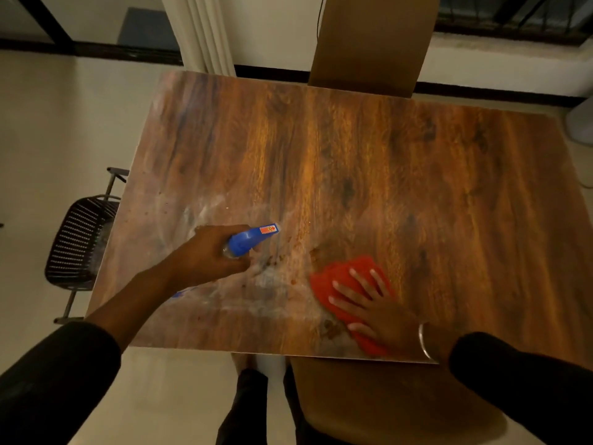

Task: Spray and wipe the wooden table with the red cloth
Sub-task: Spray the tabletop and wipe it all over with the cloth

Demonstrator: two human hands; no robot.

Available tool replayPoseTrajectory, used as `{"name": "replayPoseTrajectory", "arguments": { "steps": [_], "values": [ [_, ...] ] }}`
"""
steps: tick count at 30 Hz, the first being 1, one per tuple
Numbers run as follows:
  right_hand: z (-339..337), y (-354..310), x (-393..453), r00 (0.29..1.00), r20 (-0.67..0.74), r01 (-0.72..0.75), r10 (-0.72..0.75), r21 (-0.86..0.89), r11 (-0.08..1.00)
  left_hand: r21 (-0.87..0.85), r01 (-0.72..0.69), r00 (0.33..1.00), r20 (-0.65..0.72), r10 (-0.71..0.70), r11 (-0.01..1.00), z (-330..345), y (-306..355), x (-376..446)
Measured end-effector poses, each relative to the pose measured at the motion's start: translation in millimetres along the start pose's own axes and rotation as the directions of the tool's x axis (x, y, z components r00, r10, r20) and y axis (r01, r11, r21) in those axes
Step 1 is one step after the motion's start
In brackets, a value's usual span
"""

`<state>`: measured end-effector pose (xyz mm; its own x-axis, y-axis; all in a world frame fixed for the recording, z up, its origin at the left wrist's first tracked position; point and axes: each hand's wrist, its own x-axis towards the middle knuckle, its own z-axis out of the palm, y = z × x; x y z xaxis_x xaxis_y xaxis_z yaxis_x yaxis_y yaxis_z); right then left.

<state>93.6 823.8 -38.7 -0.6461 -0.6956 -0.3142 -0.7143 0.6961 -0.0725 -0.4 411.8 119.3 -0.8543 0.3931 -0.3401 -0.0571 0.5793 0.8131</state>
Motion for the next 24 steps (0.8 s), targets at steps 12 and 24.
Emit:
{"name": "replayPoseTrajectory", "arguments": {
  "steps": [12,24],
  "values": [
    [-5.8,-41.8,18.0,0.997,0.012,0.074,-0.074,0.018,0.997,0.002,-0.063,0.992,0.11,0.063,0.998,32.5,13.8,12.1],
    [2.6,-28.9,5.2,0.925,-0.011,0.378,-0.379,-0.015,0.926,0.03,-0.1,0.972,0.215,0.091,0.995,46.3,22.9,16.5]
  ]
}}
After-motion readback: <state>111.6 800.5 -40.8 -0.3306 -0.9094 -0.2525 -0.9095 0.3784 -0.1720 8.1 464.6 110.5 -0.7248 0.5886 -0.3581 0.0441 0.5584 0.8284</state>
